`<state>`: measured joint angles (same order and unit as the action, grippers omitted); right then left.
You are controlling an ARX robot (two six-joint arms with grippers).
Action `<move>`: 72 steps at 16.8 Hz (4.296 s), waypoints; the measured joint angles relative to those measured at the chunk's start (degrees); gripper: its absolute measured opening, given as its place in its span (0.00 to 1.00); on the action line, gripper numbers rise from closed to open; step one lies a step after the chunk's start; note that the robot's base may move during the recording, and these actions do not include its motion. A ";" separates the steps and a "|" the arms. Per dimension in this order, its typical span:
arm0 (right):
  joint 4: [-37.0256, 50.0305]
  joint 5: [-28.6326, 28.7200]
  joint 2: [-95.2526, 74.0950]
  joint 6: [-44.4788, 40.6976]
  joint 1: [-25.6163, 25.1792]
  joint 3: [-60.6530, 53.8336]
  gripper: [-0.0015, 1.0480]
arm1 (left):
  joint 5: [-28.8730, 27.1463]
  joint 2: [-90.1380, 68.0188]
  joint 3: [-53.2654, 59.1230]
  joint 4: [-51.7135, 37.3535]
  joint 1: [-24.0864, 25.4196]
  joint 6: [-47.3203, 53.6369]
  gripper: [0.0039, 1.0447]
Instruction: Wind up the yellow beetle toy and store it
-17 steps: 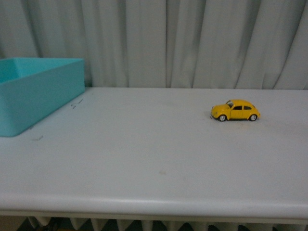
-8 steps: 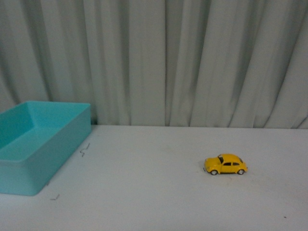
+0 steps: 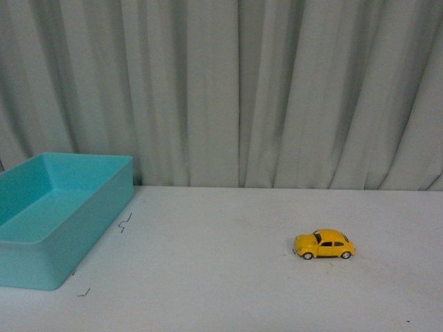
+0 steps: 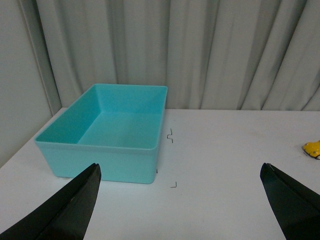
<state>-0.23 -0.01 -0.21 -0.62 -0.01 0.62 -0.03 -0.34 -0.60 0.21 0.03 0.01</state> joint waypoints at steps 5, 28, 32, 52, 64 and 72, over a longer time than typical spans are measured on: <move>0.00 0.00 0.00 0.00 0.00 0.00 0.94 | 0.00 0.00 0.00 0.00 0.00 0.00 0.94; 0.02 0.00 0.02 0.00 0.00 0.00 0.94 | 0.00 0.00 0.00 0.00 0.00 0.00 0.94; 0.09 0.00 0.02 0.00 0.00 0.00 0.94 | 0.00 0.00 0.00 0.00 0.00 0.00 0.94; 59.32 34.01 -83.69 4.83 -27.89 24.68 0.94 | -0.07 0.00 0.00 0.00 0.00 -0.02 0.94; 22.62 57.44 -103.43 -28.00 -16.37 48.26 0.94 | -0.02 0.00 0.00 0.00 0.00 0.00 0.94; -34.95 47.89 -126.27 -95.51 -10.29 74.49 0.94 | -0.02 0.00 0.00 0.02 0.00 0.00 0.94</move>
<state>-35.18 47.88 -126.48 -96.14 -10.31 75.11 -0.05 -0.34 -0.60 0.23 0.03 0.01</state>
